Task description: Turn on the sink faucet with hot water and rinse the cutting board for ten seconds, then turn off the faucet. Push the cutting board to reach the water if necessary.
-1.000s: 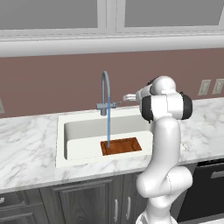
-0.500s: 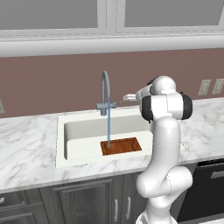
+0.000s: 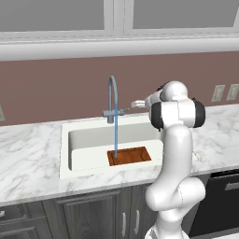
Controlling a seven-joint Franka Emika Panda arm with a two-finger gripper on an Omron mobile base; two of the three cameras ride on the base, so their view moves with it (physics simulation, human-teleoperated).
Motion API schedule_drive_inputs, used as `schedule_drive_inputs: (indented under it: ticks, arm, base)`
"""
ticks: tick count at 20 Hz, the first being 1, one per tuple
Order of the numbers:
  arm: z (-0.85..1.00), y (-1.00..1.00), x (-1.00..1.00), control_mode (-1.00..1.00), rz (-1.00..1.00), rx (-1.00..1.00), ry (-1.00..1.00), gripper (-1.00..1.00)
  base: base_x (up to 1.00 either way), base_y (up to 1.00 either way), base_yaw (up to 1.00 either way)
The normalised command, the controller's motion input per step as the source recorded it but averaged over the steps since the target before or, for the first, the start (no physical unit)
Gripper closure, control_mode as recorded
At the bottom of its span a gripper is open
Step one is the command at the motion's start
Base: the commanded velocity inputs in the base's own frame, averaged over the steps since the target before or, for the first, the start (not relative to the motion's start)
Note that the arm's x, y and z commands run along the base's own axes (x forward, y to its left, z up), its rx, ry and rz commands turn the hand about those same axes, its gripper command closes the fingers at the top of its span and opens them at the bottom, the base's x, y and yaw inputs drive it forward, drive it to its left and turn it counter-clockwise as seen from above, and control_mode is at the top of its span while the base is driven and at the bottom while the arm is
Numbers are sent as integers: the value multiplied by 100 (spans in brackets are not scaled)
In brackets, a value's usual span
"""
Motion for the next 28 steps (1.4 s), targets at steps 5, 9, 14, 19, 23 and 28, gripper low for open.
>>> schedule_drive_inputs:
  ticks: [5, 9, 14, 19, 23, 28]
  arm:
    - [0, 0, 0, -100, 0, 0, 0, -100]
    - [-9, 0, 1, -100, 0, 0, 0, -100]
    - [-16, 0, 9, -100, 0, 0, 0, -100]
    - [-9, 0, 13, -100, 0, 0, 0, -100]
    - [-3, 0, 17, -100, 0, 0, 1, -100]
    - [0, 0, 21, -100, 0, 0, 0, -100]
  base:
    - [0, 0, 0]
    - [0, 0, 0]
    - [0, 0, 0]
    - [0, 0, 0]
    - [0, 0, 0]
    - [0, 0, 0]
